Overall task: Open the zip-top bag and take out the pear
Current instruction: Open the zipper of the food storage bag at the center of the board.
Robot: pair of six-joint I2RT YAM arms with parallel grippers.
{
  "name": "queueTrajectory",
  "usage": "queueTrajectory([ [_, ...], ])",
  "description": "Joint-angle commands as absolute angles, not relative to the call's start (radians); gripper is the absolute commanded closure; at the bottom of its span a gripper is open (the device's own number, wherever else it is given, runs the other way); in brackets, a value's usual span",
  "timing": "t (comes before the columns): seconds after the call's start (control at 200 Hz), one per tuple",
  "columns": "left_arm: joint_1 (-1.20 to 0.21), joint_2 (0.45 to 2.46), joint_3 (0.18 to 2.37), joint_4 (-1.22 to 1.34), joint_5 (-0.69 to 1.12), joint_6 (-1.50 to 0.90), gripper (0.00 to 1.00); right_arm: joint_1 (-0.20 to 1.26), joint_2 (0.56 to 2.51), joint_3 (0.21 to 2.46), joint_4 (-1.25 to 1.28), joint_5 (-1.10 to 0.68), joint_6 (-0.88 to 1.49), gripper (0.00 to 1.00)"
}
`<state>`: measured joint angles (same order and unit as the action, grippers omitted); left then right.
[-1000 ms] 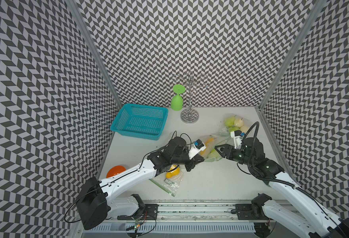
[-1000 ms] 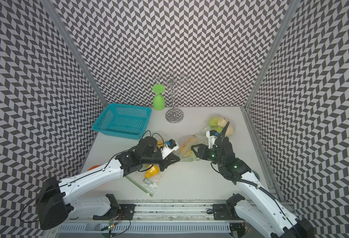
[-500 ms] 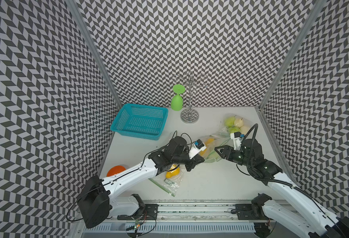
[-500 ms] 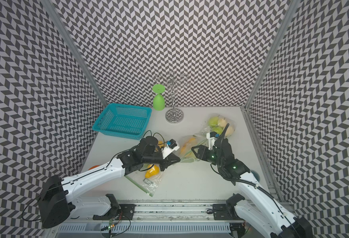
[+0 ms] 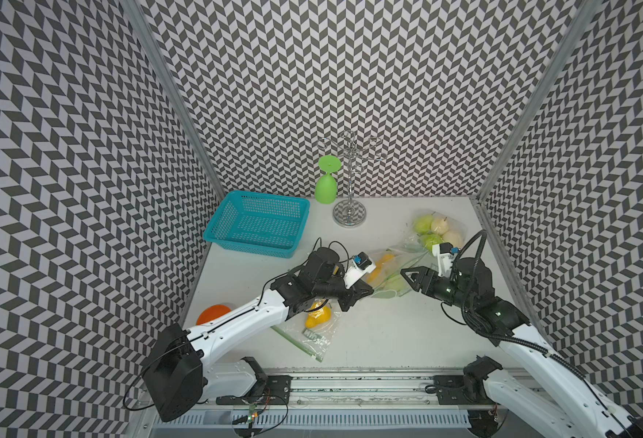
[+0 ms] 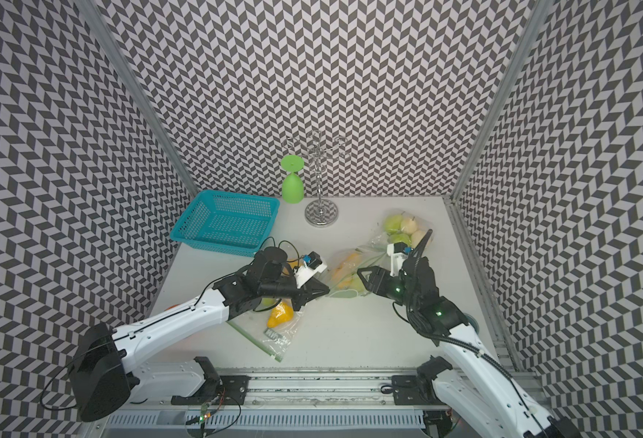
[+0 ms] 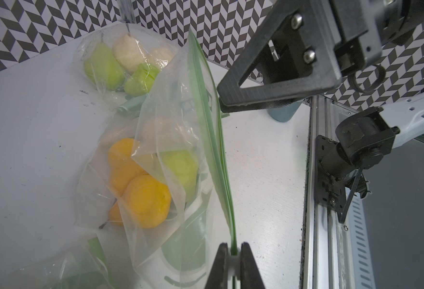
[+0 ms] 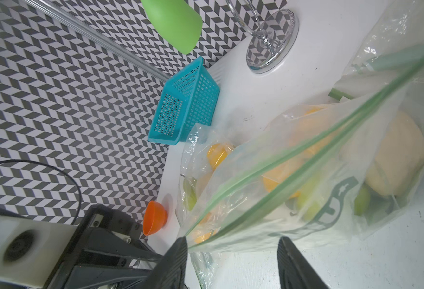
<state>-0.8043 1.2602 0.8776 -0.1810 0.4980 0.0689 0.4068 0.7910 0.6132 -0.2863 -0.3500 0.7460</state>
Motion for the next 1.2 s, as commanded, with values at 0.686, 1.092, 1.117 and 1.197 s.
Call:
queueTrajectory([
  [0.686,-0.801,1.238,0.861,-0.156,0.529,0.072,0.99,0.392,0.838,0.631,-0.186,-0.372,0.778,0.41],
  [1.092,-0.802,1.24,0.859,-0.15,0.537,0.072,0.99,0.39,0.854,0.631,-0.175,-0.397,0.779,0.41],
  [1.117,-0.802,1.24,0.858,-0.15,0.537,0.072,0.99,0.39,0.853,0.628,-0.174,-0.398,0.779,0.41],
  [1.197,-0.802,1.238,0.857,-0.15,0.54,0.072,0.98,0.388,0.846,0.629,-0.175,-0.387,0.779,0.41],
])
